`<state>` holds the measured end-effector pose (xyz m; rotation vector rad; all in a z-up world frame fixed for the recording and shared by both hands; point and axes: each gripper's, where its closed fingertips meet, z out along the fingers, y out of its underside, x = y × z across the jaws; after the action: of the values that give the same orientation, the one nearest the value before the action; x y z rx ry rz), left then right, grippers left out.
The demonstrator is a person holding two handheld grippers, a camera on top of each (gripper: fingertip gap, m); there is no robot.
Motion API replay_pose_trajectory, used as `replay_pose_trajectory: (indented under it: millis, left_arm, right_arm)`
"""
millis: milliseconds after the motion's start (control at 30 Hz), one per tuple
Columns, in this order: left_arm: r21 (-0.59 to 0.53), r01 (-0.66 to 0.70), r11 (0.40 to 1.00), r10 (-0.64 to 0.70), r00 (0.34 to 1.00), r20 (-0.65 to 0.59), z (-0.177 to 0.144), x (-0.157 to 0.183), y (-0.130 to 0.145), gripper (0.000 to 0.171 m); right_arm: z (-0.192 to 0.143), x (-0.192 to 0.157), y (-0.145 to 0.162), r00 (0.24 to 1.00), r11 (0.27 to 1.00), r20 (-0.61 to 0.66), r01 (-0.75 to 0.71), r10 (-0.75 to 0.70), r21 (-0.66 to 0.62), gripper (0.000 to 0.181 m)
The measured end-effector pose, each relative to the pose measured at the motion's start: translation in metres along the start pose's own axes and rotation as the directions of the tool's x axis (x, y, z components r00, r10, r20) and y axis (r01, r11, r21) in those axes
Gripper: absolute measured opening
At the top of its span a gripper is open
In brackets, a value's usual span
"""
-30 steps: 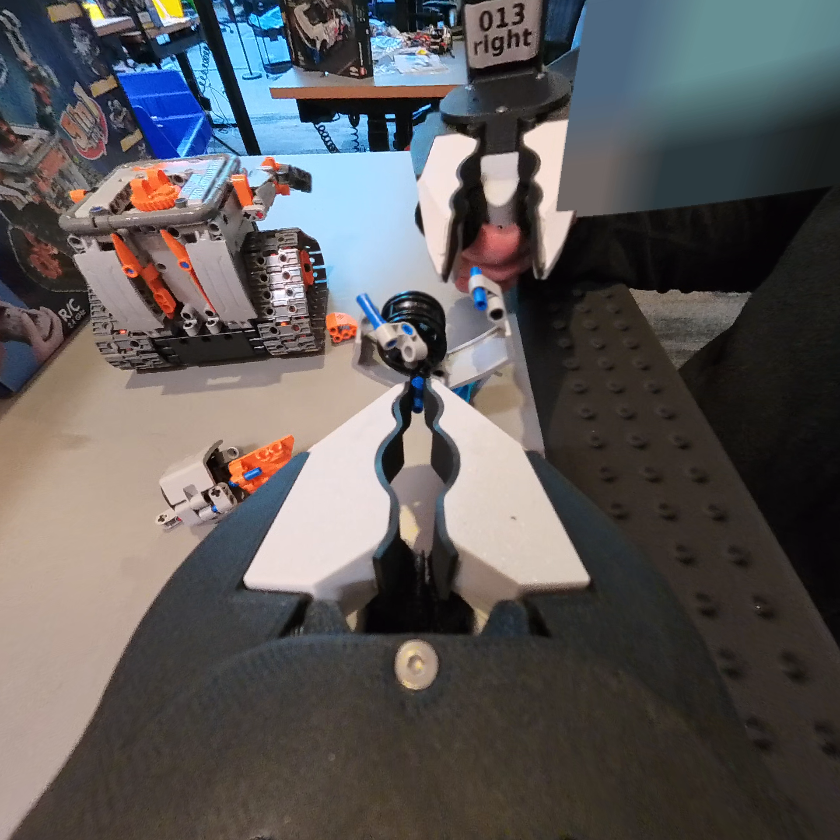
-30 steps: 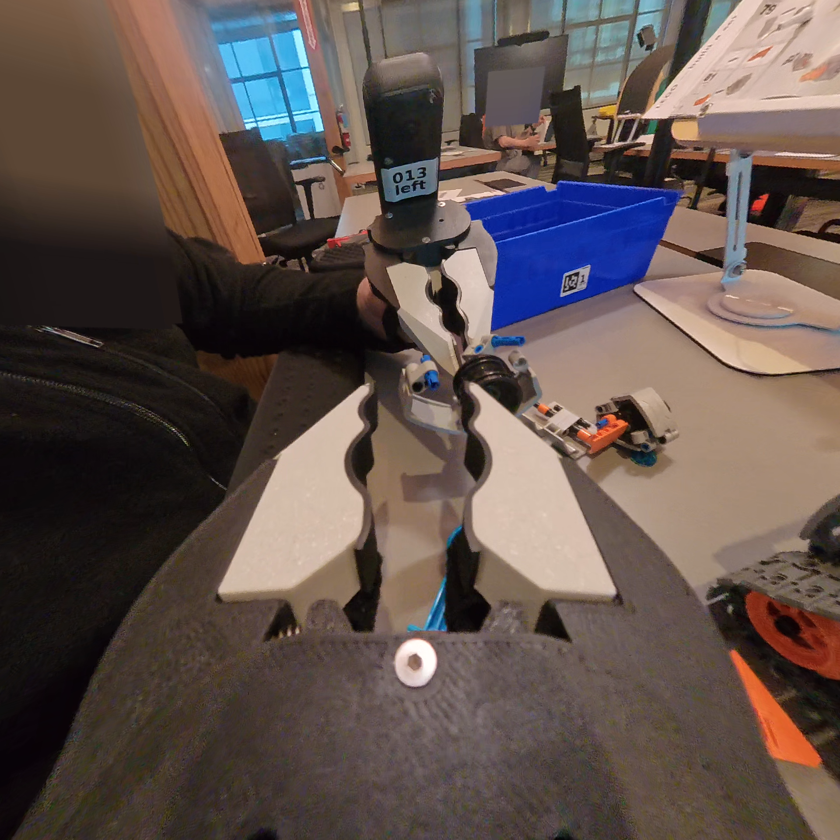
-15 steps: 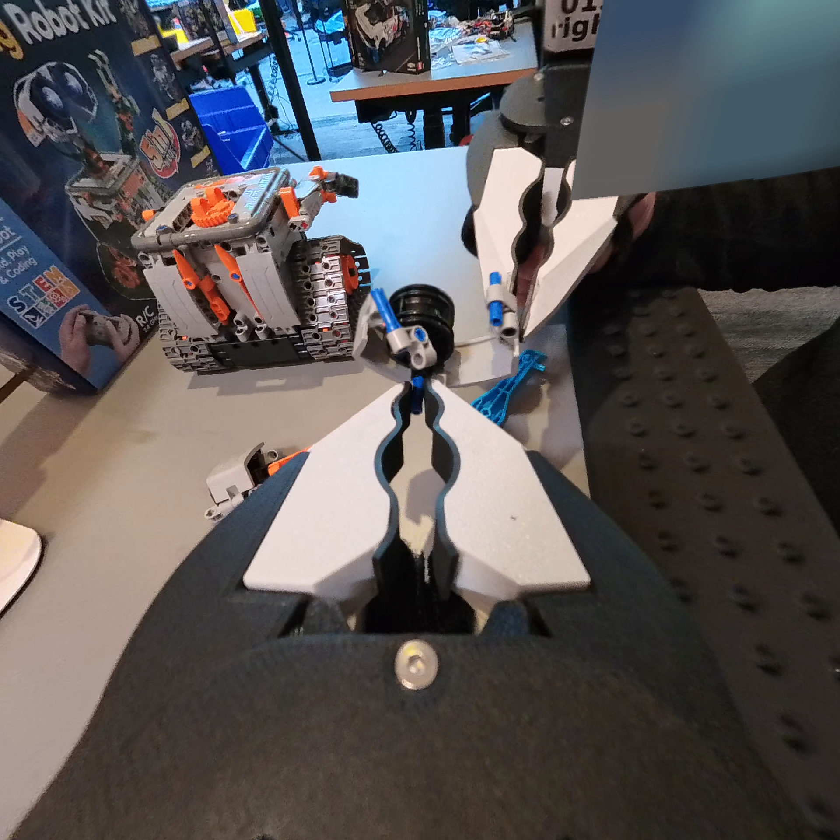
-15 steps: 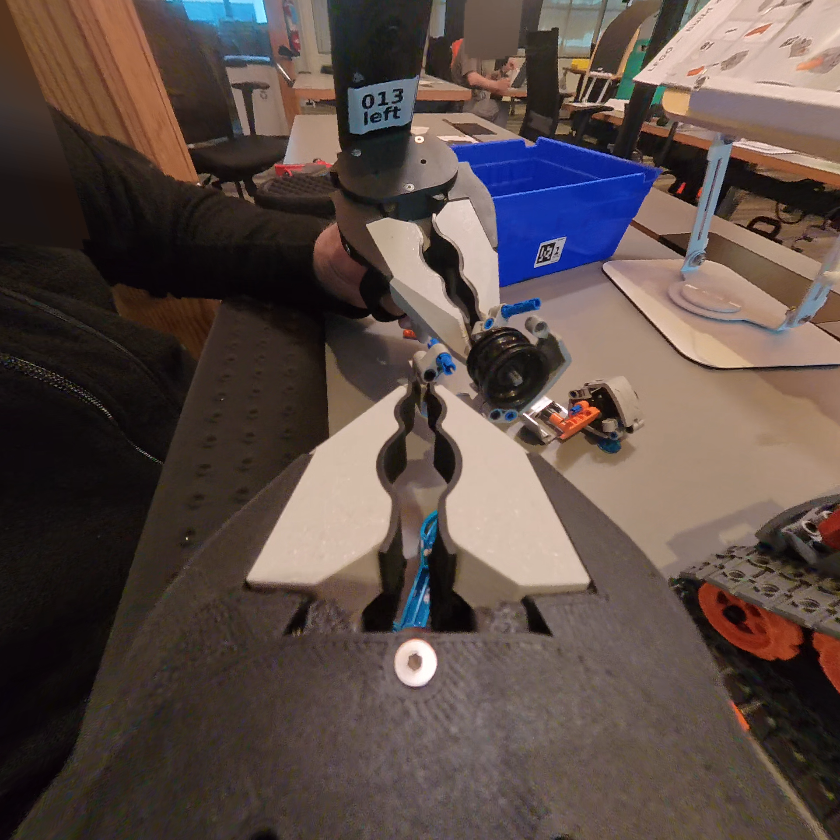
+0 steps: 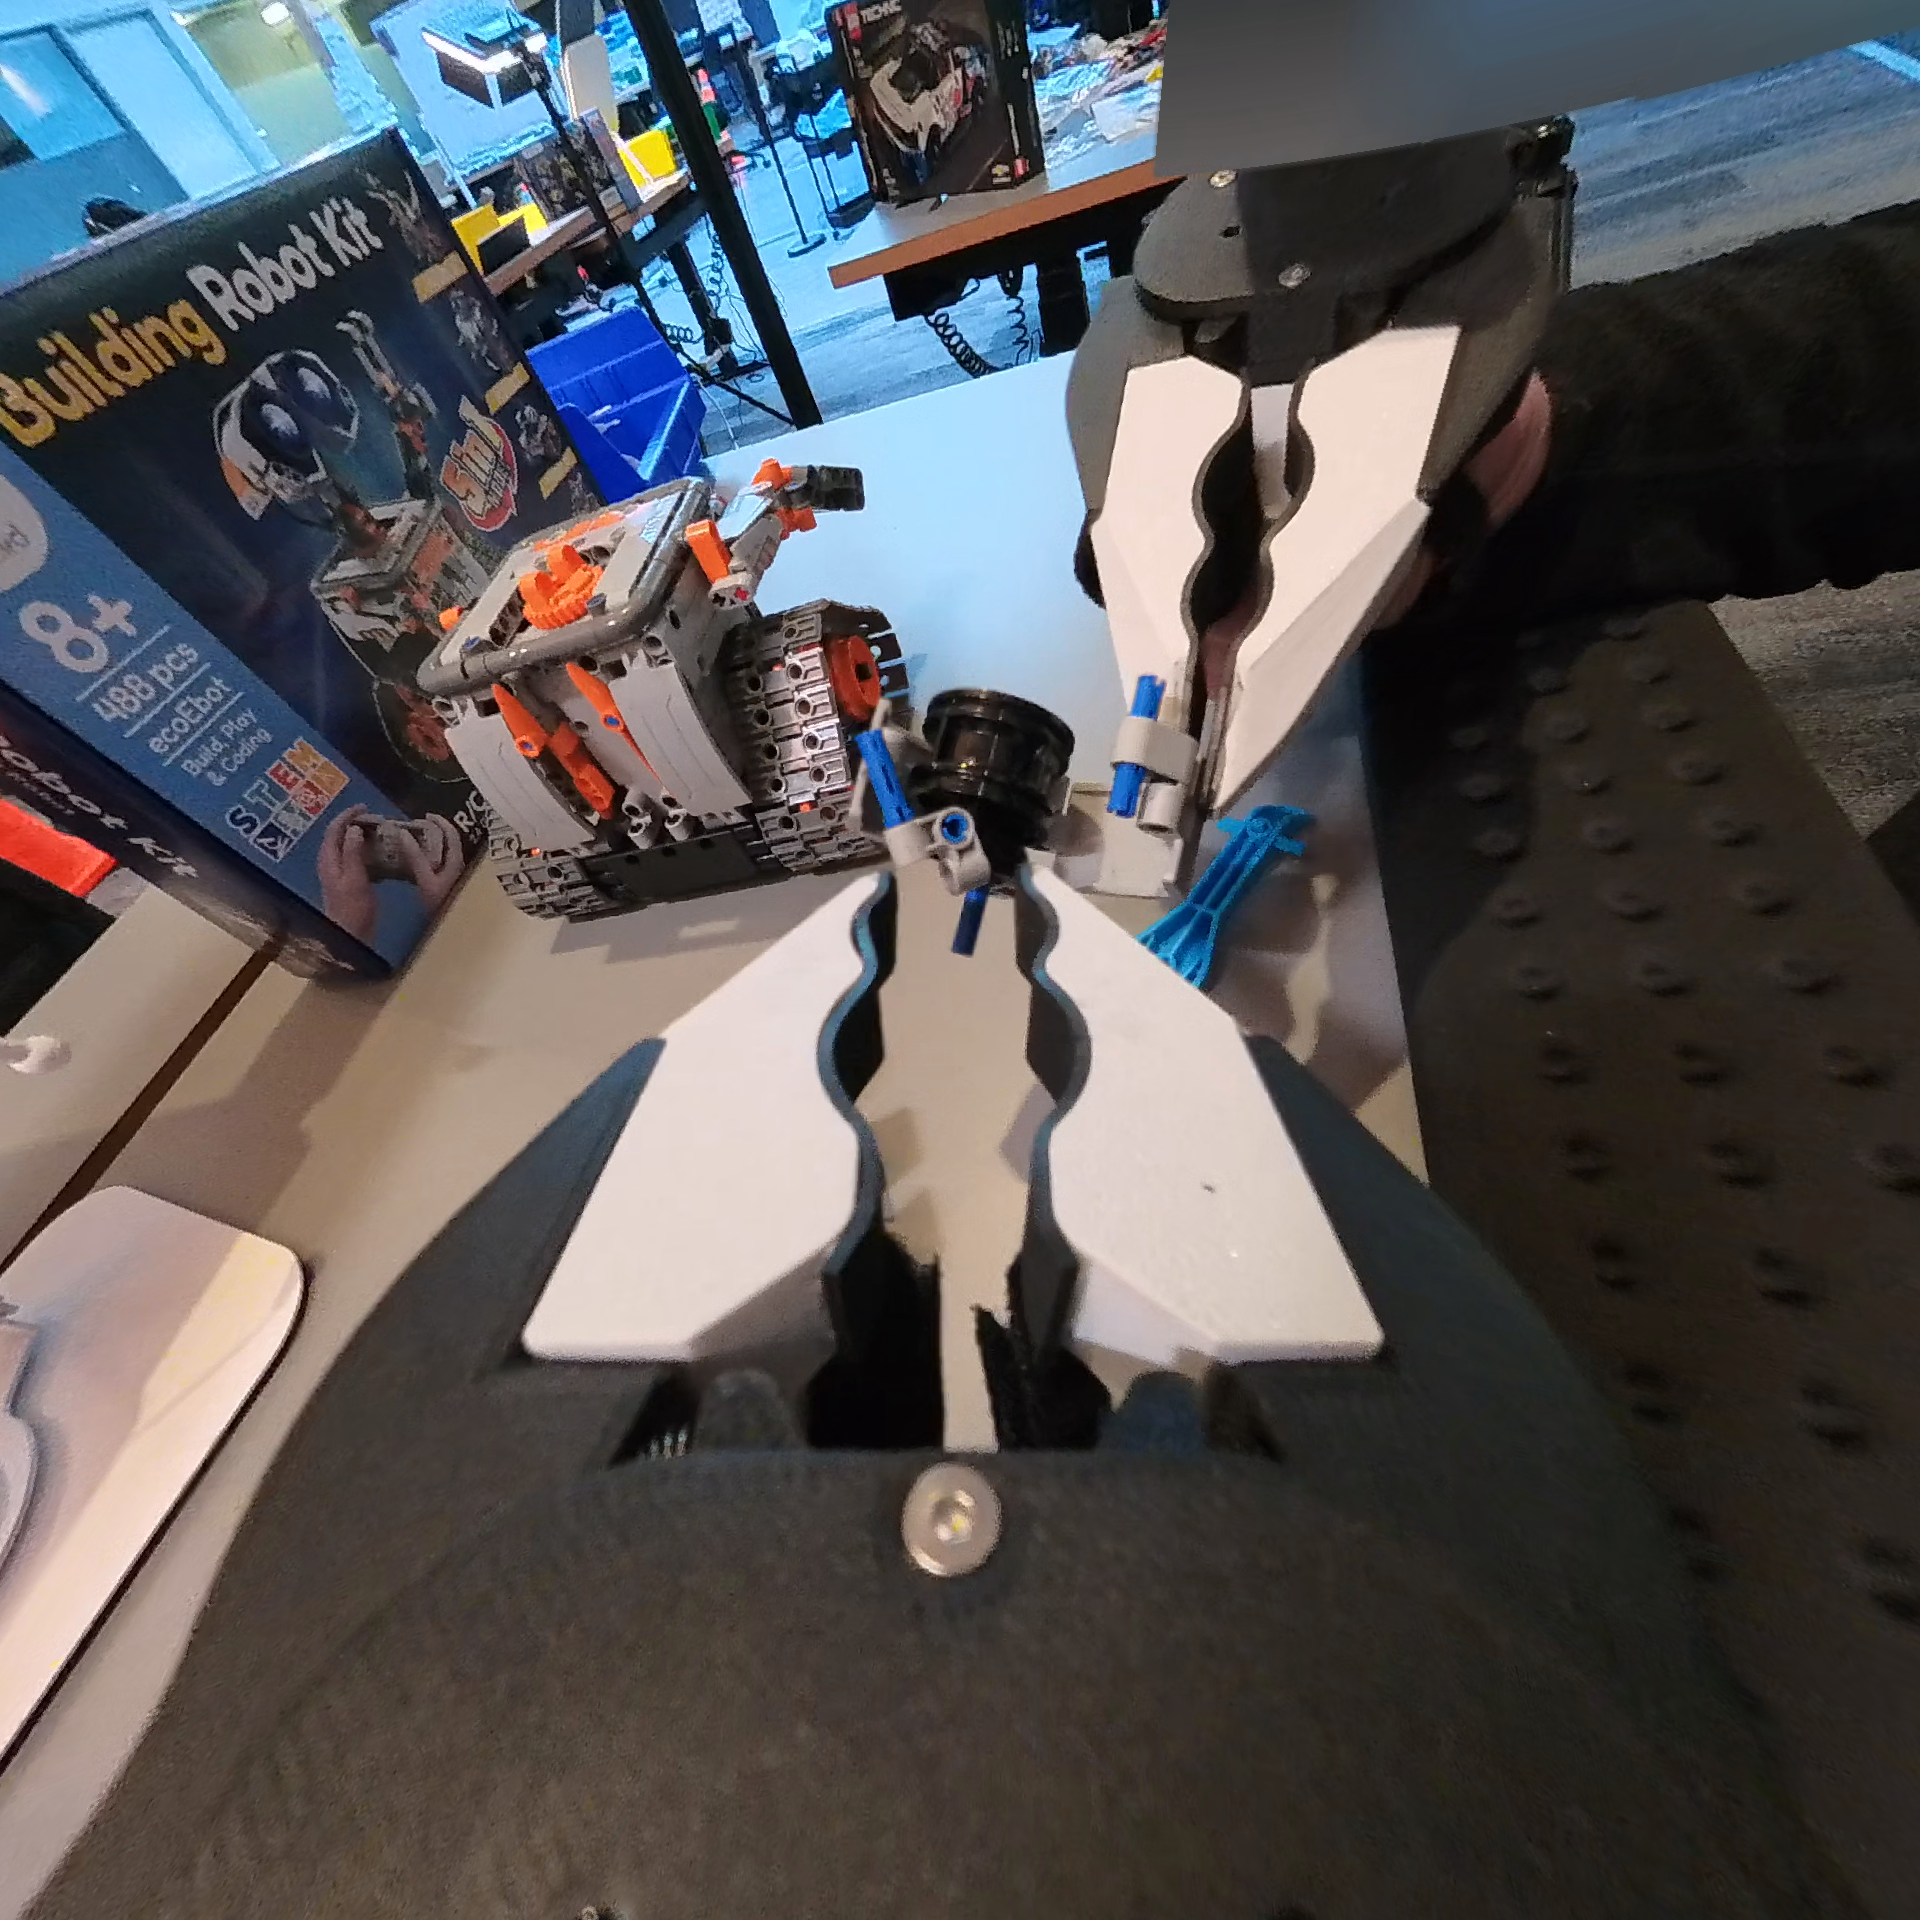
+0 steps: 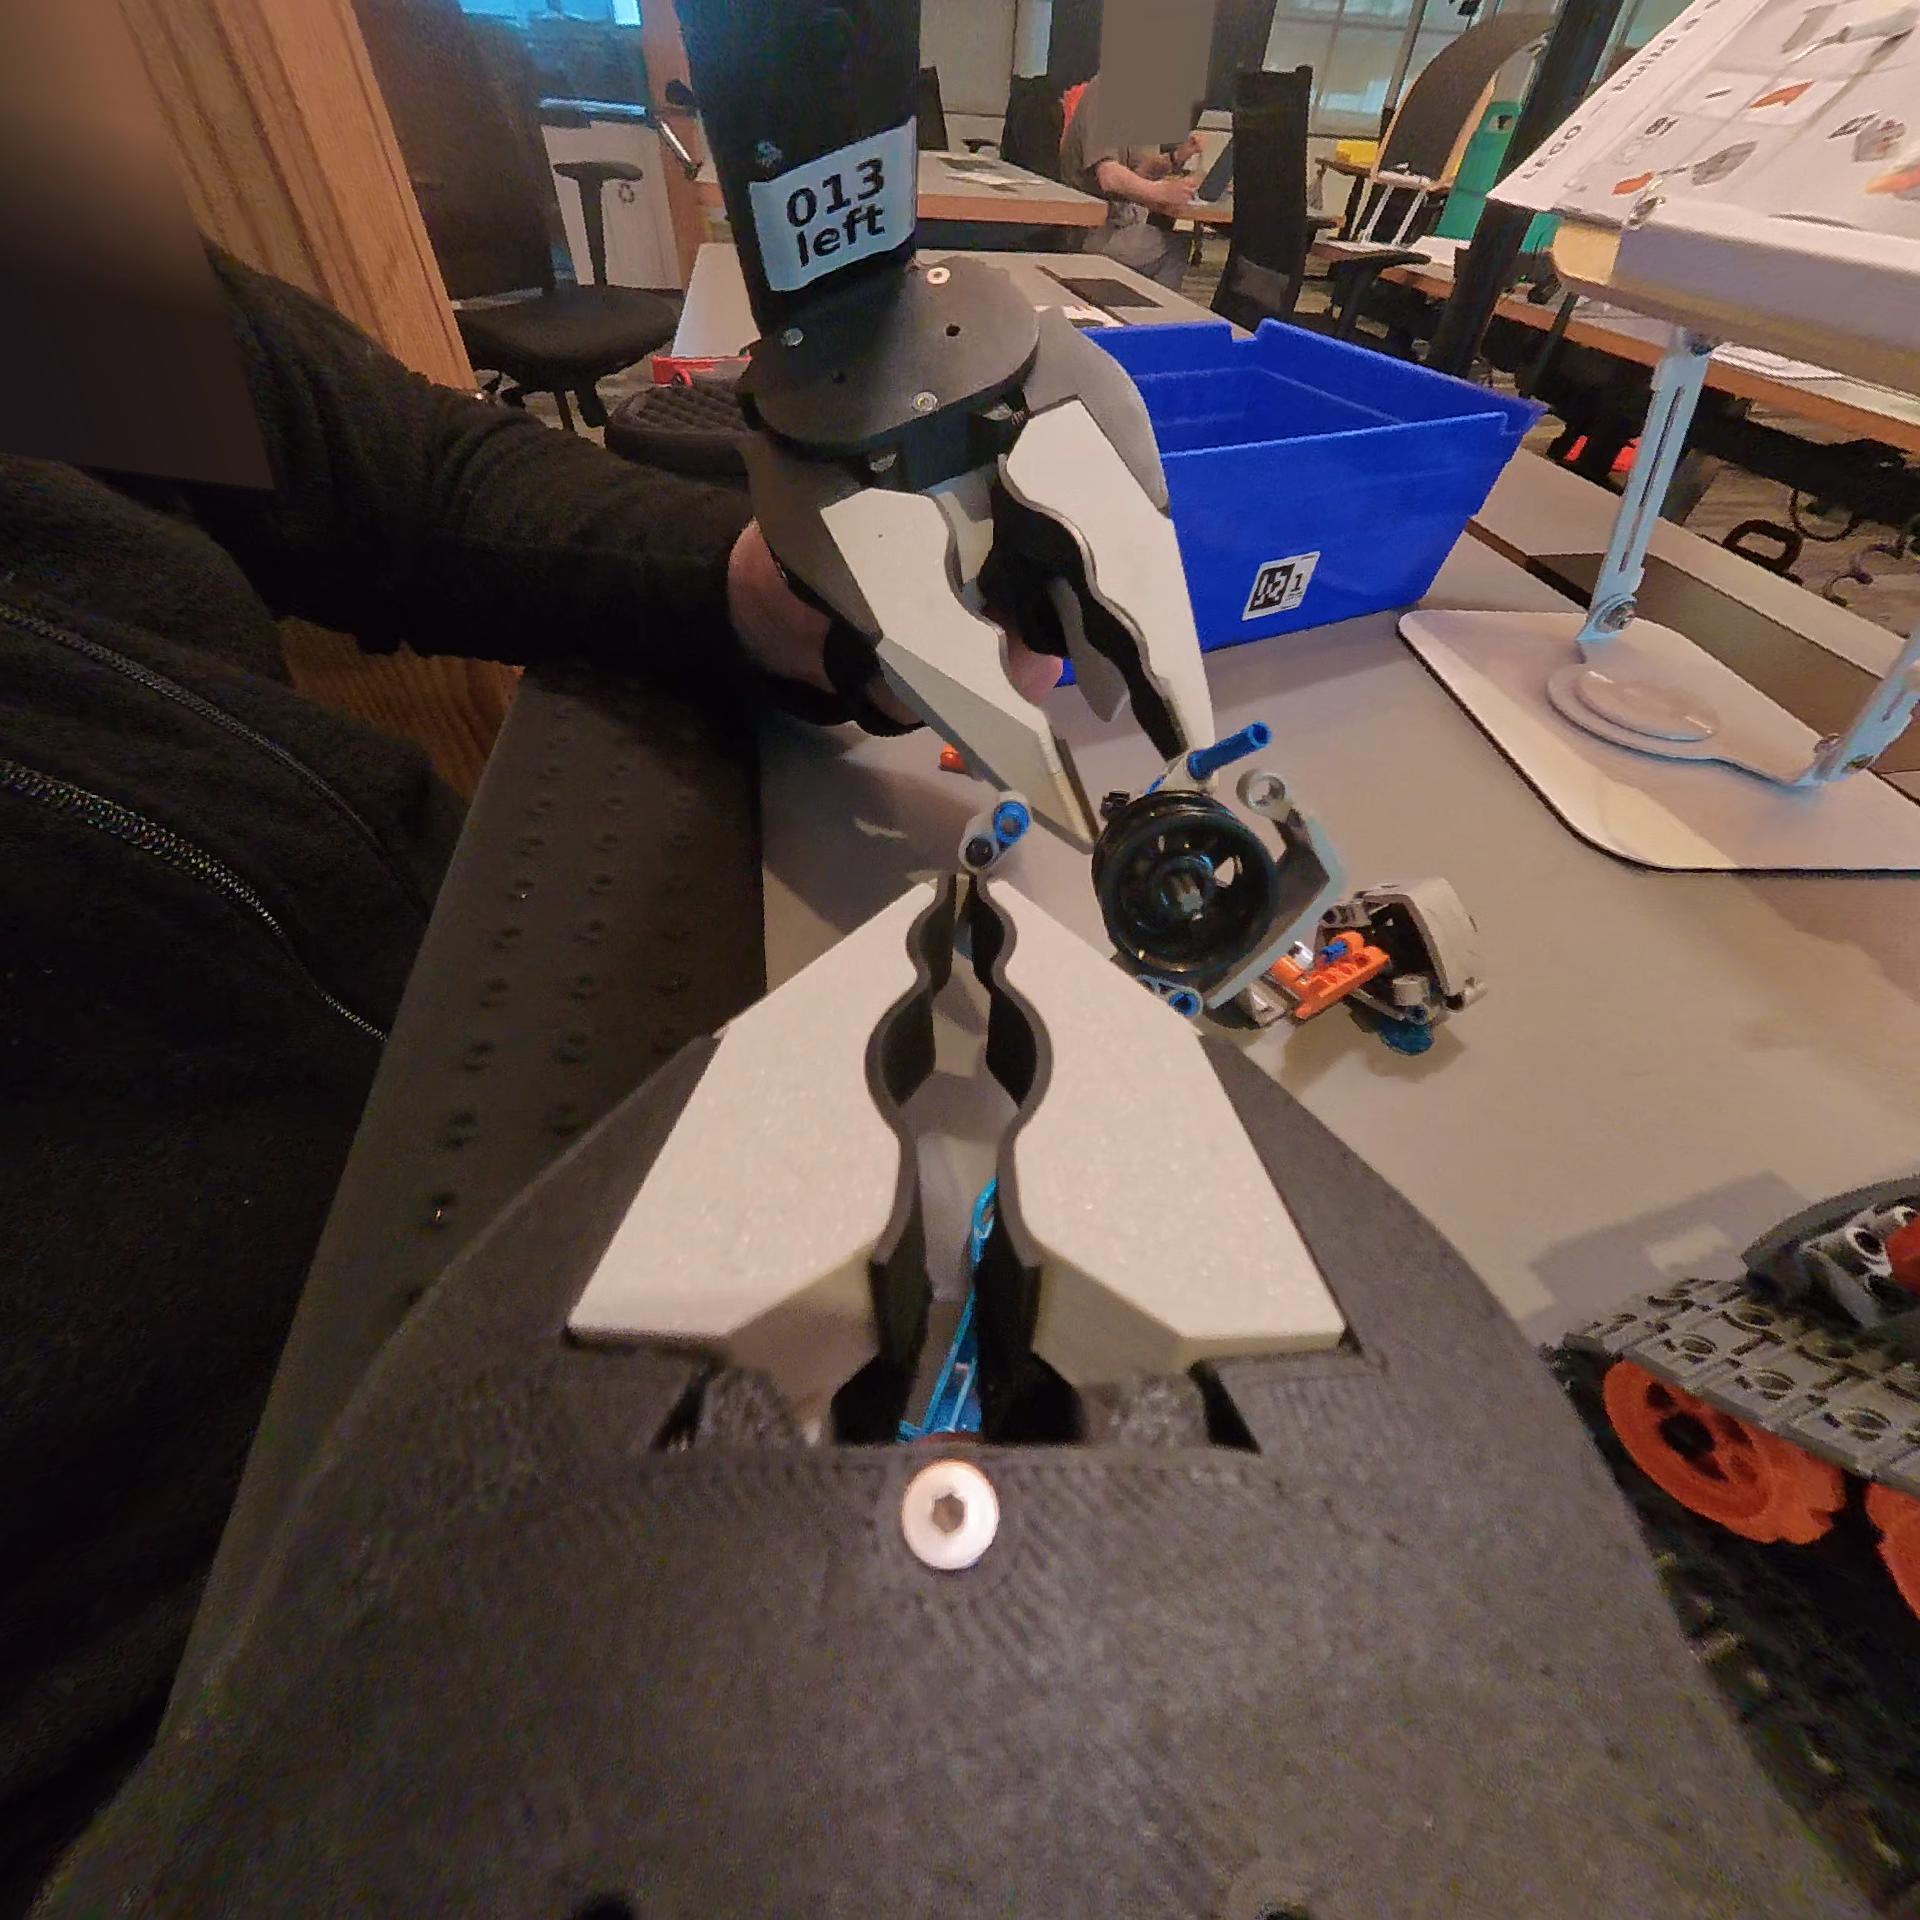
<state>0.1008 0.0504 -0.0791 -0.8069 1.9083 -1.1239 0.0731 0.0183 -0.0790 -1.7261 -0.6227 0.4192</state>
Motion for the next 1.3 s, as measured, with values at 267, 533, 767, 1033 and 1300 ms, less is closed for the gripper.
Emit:
replay_pose_trajectory:
  millis: [267,533,767,1033,1300]
  left_arm:
    - [-0.019,-0.041,0.999,0.041,0.999,0.003,0.002,0.002,0.002,0.014]
    - [-0.083,-0.191,0.978,0.195,0.98,0.045,0.002,0.004,0.005,0.006]
    - [-0.103,-0.214,0.971,0.222,0.973,0.07,0.001,0.002,0.003,0.005]
    - [-0.188,-0.43,0.883,0.445,0.895,0.042,-0.001,0.011,0.007,0.005]
    - [-0.23,-0.463,0.856,0.484,0.874,0.044,-0.002,0.01,0.009,0.005]
  right_arm:
    - [0.005,-0.007,0.005,0.999,1.0,0.033,0.001,0.0,-0.031,0.0]
    - [0.001,-0.008,0.004,0.997,0.999,0.07,-0.04,0.042,-0.027,0.0]
    - [0.001,-0.007,0.005,0.998,0.999,0.06,-0.033,0.035,-0.031,0.0]
    - [-0.003,-0.013,0.007,0.993,0.998,0.11,-0.038,0.043,-0.047,0.0]
    - [-0.007,-0.012,0.007,0.991,0.997,0.116,-0.056,0.061,-0.047,0.0]
